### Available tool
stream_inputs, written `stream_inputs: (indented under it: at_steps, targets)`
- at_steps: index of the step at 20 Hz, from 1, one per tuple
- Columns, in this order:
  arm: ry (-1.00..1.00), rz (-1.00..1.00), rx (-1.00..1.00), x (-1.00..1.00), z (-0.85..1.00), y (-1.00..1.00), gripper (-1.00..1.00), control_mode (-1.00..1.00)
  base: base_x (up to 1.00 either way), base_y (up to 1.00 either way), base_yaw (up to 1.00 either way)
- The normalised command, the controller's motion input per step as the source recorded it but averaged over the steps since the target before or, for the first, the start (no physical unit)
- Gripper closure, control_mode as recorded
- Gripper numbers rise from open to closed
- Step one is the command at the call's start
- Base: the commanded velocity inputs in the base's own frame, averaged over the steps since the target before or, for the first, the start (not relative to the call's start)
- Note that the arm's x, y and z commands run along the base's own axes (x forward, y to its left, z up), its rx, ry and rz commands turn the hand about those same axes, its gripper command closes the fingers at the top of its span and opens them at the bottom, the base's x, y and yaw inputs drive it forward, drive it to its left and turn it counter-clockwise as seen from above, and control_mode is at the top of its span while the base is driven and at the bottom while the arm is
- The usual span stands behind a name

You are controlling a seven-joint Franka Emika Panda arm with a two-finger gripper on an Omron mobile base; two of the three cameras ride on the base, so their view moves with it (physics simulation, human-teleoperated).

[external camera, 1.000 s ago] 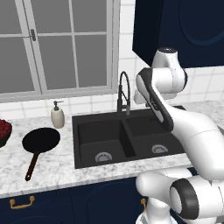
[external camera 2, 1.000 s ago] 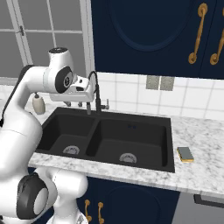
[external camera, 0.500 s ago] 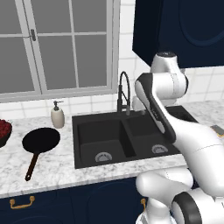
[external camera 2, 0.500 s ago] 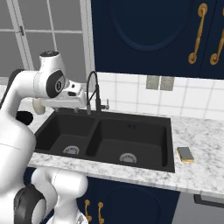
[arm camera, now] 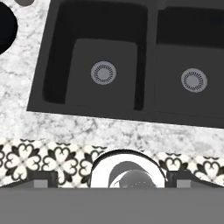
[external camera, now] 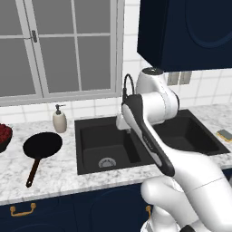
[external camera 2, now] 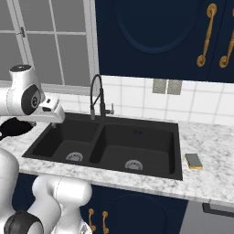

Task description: Pick the pan and sponge and place them into the sink. Then turn on the water.

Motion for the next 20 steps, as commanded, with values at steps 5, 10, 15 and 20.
stream_inputs:
  at_steps: [5, 10, 15, 20]
  targets:
    - [0.0, -0.1, 0.05, -0.06, -0.17, 0.68, -1.0, -1.0, 0.0, 0.0, 0.0]
    - [0.01, -0.05, 0.0, 0.02, -0.2, 0.75, -1.0, -1.0, 0.0, 0.0, 0.0]
    - [0.07, -0.03, -0.01, 0.25, -0.21, 0.84, -1.0, -1.0, 0.0, 0.0, 0.0]
    - [0.06, -0.03, -0.05, 0.39, -0.21, 0.88, -1.0, -1.0, 0.0, 0.0, 0.0]
